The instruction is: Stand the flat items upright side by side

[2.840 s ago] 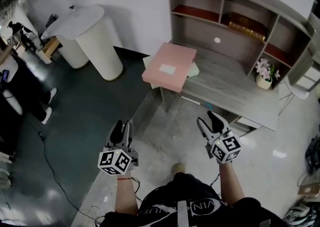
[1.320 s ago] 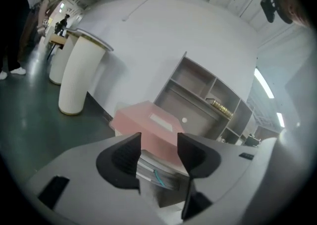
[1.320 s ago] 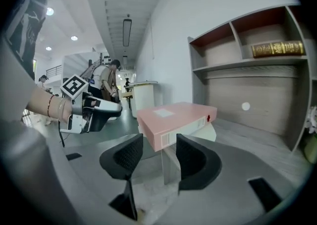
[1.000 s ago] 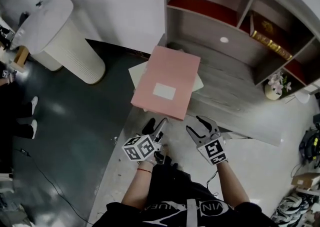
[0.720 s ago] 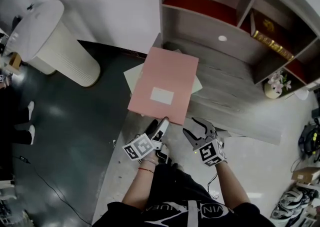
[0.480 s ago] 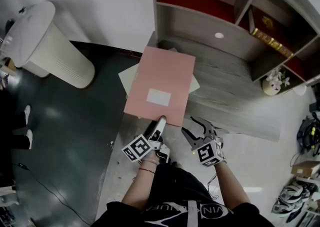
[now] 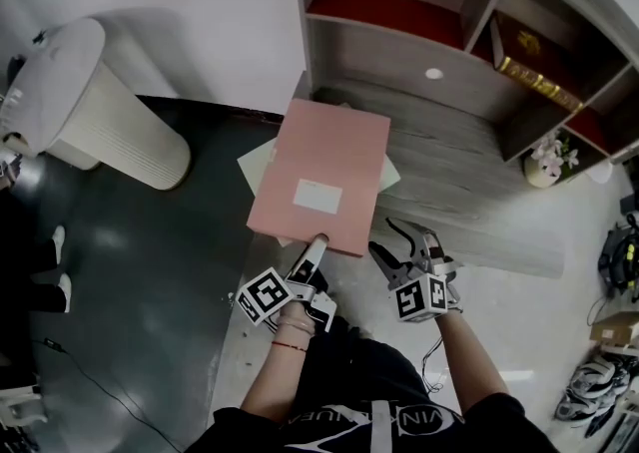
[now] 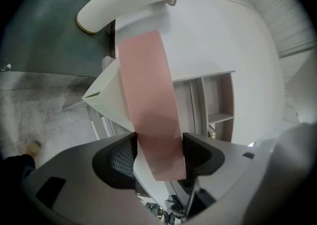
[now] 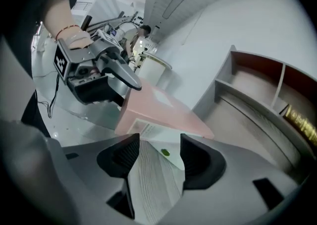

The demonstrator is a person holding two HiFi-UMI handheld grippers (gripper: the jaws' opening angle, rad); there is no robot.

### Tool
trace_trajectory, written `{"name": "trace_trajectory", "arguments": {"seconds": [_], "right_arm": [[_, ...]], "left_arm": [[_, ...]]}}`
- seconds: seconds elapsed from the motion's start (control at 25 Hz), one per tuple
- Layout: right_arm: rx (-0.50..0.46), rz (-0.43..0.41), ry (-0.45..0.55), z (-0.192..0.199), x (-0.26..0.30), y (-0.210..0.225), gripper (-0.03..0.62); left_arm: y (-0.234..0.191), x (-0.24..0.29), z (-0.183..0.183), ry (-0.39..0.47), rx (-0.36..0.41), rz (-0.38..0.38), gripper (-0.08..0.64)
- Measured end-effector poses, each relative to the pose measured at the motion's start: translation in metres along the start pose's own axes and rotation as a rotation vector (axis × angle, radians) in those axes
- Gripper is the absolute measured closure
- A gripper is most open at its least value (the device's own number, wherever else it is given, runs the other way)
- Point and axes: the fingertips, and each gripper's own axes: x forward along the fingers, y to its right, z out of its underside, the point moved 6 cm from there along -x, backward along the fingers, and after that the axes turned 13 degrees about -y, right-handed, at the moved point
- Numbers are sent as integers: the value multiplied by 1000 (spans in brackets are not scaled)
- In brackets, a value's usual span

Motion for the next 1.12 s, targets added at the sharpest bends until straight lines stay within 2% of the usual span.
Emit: {"name": "trace_trajectory", "arguments": {"seconds": [0.28, 0.4, 0.56, 0.8, 0.96, 1.12], "right_arm": [[-164, 30, 24, -19, 11, 8, 252], [-259, 43, 36, -25, 13, 7, 229], [-375, 52, 45, -31, 15, 4, 217], [-439, 97, 64, -43, 18, 6, 199], [-485, 109, 62, -44, 24, 4, 198], [-521, 173, 87, -47, 22, 4, 199]], "left_arm": [[12, -10, -15, -44, -78, 15, 287], [19, -13, -19, -55, -98, 25, 293], [23, -17, -23, -63, -161, 63, 295], [29, -22, -25, -111, -135, 47, 298], [34, -23, -23, -153, -119, 68, 301], [46, -21, -24, -198, -106, 121, 305]]}}
